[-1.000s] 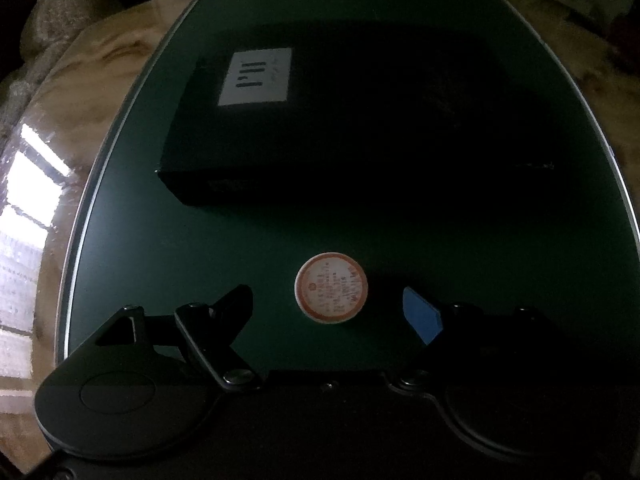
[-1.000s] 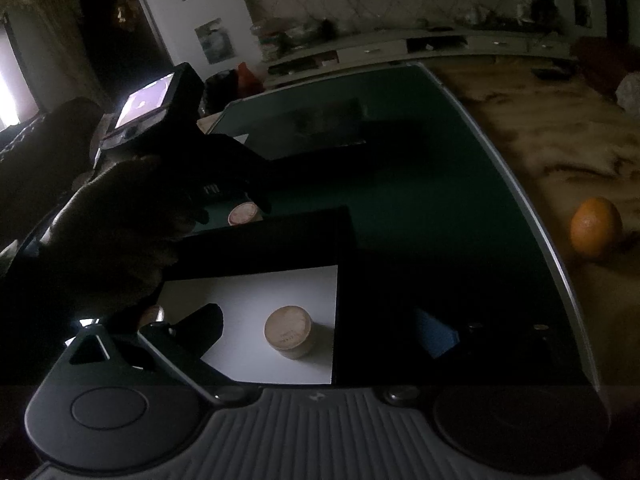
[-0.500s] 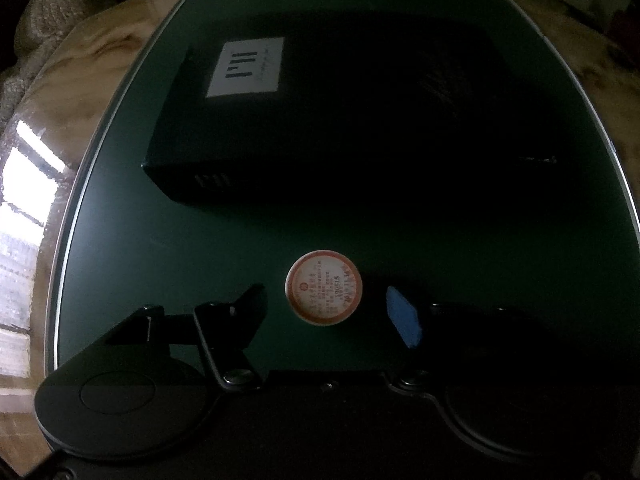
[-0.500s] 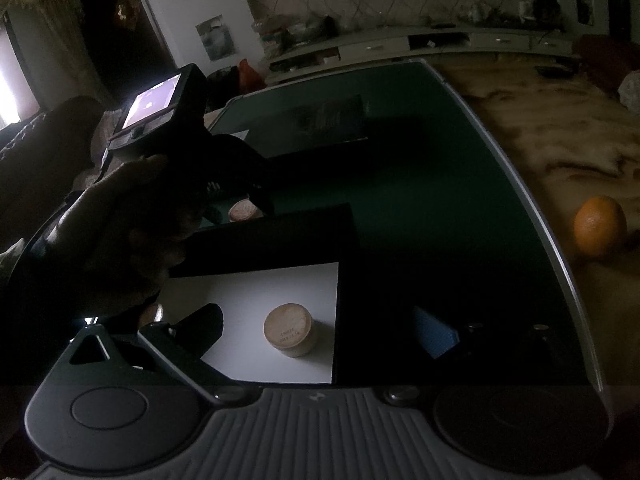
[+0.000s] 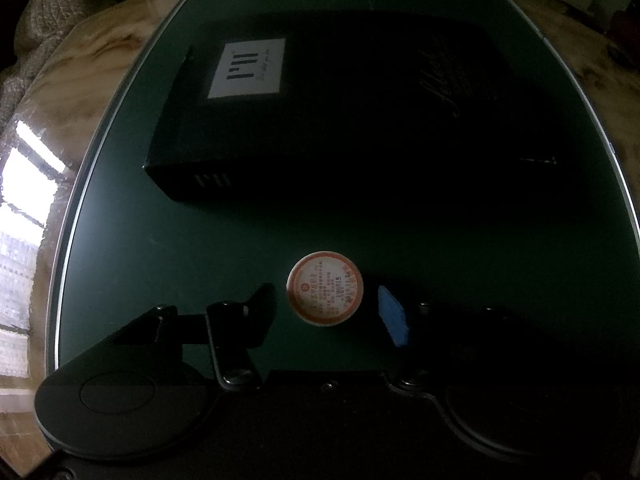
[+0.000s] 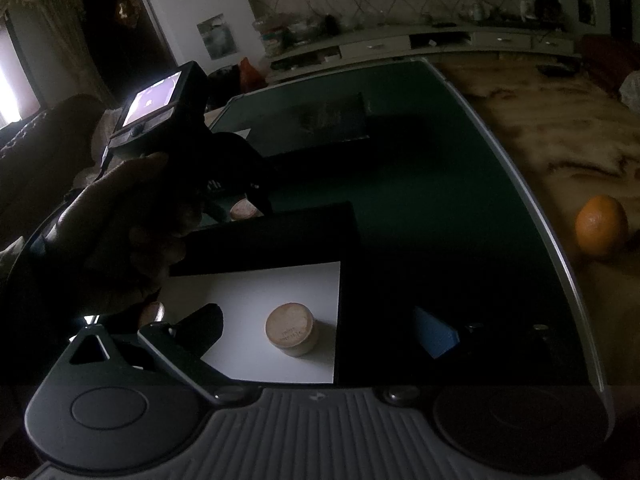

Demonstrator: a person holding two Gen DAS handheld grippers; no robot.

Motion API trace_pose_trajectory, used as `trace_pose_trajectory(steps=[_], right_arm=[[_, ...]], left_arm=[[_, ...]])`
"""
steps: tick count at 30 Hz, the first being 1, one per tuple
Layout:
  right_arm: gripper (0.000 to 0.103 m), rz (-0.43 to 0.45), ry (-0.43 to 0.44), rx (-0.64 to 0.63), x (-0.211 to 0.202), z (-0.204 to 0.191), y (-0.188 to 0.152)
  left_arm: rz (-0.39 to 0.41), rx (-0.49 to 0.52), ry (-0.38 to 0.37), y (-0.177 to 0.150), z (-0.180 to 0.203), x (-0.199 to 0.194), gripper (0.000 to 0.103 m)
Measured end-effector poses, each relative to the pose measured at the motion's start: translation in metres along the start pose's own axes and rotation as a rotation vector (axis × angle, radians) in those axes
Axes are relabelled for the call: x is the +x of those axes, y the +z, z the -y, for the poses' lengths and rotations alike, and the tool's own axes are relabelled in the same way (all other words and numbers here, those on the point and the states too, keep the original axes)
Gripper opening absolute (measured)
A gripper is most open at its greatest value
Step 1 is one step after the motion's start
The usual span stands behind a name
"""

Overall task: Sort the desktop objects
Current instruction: 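Close the left gripper on the red-lidded container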

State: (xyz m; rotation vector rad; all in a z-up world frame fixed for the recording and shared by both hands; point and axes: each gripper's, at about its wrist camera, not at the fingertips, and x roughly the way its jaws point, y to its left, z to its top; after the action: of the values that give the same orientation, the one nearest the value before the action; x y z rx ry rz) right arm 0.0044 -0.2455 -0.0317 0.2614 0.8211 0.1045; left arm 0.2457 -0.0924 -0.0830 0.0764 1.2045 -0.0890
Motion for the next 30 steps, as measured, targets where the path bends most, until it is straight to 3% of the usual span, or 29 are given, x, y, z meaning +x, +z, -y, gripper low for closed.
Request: trace_pose_trajectory(steps=[19, 30], right_arm=[[0.103, 0.003, -0.003, -0.010, 0.0027, -0.0018, 0.0012], [0.103, 0.005, -0.003, -0.012, 0.0032, -0.0021, 0.0016]], left_arm=[[0.000, 0.005, 0.006, 0.0011, 0.0012, 0.0000, 0.041], [0.008, 0.004, 0.005, 0.0022, 0.0023, -0.0020, 0.041]])
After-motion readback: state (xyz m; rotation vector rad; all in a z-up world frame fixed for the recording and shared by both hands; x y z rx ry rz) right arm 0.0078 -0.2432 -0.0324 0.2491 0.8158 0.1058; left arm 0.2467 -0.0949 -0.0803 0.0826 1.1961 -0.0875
